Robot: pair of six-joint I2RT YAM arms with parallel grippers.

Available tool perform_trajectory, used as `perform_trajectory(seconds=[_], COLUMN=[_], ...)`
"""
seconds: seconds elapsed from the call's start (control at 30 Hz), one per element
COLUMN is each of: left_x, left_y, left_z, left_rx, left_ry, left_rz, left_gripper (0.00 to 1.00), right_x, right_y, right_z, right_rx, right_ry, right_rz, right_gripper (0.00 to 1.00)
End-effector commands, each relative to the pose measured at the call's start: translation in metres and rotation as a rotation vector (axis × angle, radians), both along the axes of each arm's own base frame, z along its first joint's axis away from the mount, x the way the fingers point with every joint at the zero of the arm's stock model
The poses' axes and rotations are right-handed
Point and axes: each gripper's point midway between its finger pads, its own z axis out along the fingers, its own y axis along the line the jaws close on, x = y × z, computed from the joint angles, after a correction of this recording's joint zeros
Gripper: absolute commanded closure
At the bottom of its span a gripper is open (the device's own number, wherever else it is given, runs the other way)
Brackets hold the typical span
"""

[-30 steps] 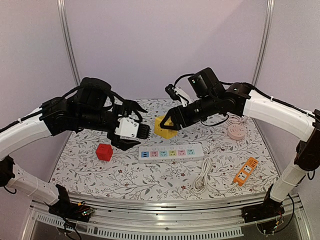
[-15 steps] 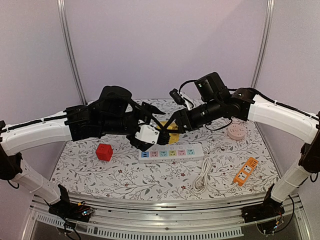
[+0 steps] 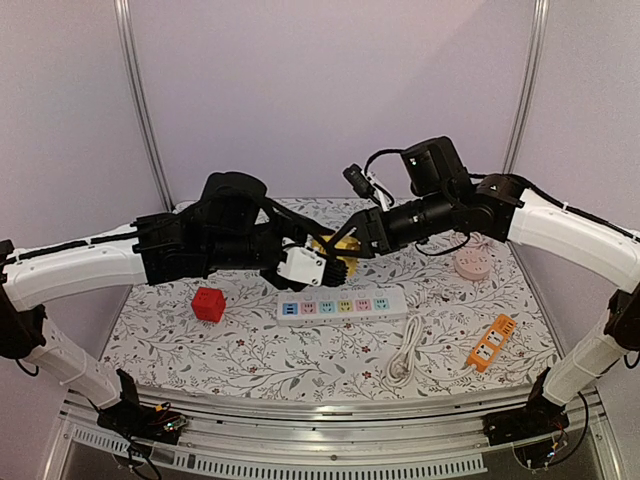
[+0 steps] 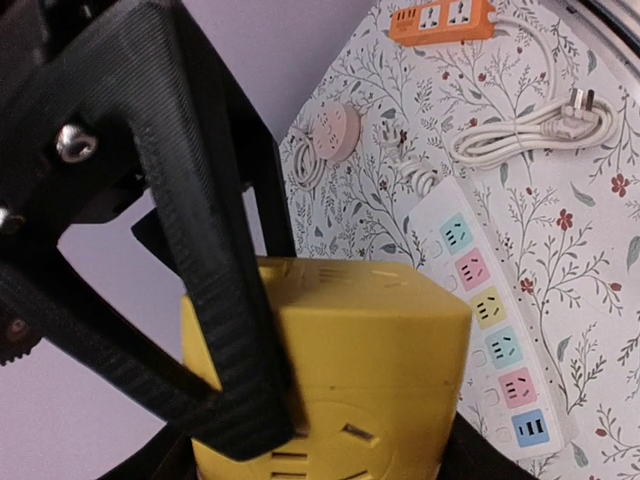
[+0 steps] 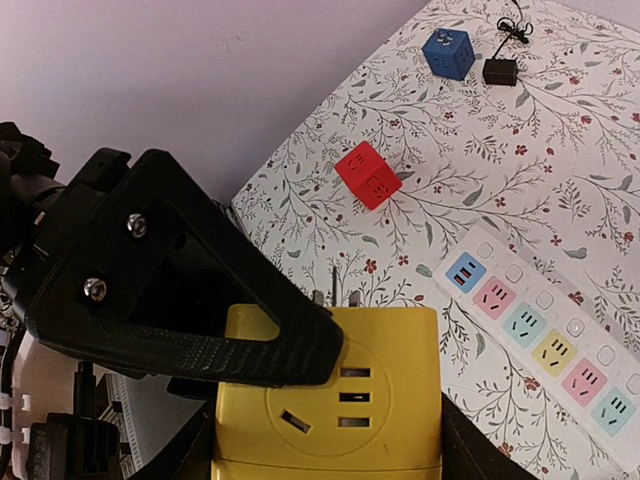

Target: Insert the plug

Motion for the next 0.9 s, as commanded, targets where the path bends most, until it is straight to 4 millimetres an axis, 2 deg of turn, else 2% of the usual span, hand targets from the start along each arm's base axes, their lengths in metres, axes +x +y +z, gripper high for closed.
perform_trajectory(seconds=[0.0,0.07,0.13,0.17,0.2,0.23,0.27,0.33,0.37,0.5,0.6,0.67,0.77,0.8,0.87], left_x=[-0.008,-0.013,-0.016,-0.016,-0.015,-0.014,-0.013,-0.011,-0.012,-0.016,-0.026,-0.037,-0.05,-0.052,-0.054], left_y=[-0.011,-0.013,-0.016,-0.016,-0.017,-0.016,-0.016,-0.013,-0.012,-0.007,-0.002,-0.001,-0.003,-0.003,-0.003], left_z=[0.006,0.009,0.013,0.015,0.021,0.024,0.026,0.029,0.03,0.039,0.04,0.042,0.051,0.052,0.053], left_rx=[-0.037,-0.045,-0.061,-0.079,-0.107,-0.127,-0.145,-0.176,-0.187,-0.257,-0.274,-0.275,-0.289,-0.291,-0.291], left_ry=[-0.014,-0.013,-0.007,0.003,0.011,0.032,0.056,0.13,0.173,0.343,0.484,0.558,0.617,0.626,0.631], left_rz=[-0.015,-0.03,-0.031,-0.02,-0.005,0.012,0.029,0.063,0.075,0.11,0.118,0.095,0.054,0.046,0.041], left_gripper=[0.39,0.57,0.89,1.0,1.0,1.0,1.0,1.0,1.0,1.0,1.0,1.0,1.0,1.0,1.0], right_x=[-0.005,-0.005,-0.005,-0.006,-0.006,-0.007,-0.008,-0.008,-0.008,-0.01,-0.026,-0.048,-0.086,-0.093,-0.091], right_y=[0.001,0.001,0.001,0.001,0.0,-0.001,-0.003,-0.01,-0.014,-0.034,-0.051,-0.06,-0.066,-0.067,-0.066], right_z=[0.02,0.019,0.019,0.019,0.021,0.023,0.023,0.028,0.031,0.051,0.075,0.089,0.086,0.082,0.081], right_rx=[0.062,0.061,0.06,0.06,0.061,0.06,0.057,0.053,0.047,0.041,0.101,0.185,0.277,0.281,0.255], right_ry=[-0.031,-0.028,-0.033,-0.038,-0.053,-0.078,-0.096,-0.159,-0.207,-0.438,-0.674,-0.819,-1.014,-1.05,-1.121], right_rz=[0.017,0.018,0.026,0.029,0.035,0.043,0.048,0.049,0.055,0.058,0.111,0.188,0.375,0.418,0.425], right_gripper=[1.0,1.0,1.0,1.0,0.9,0.74,0.54,0.05,0.02,0.01,0.01,0.01,0.01,0.01,0.01])
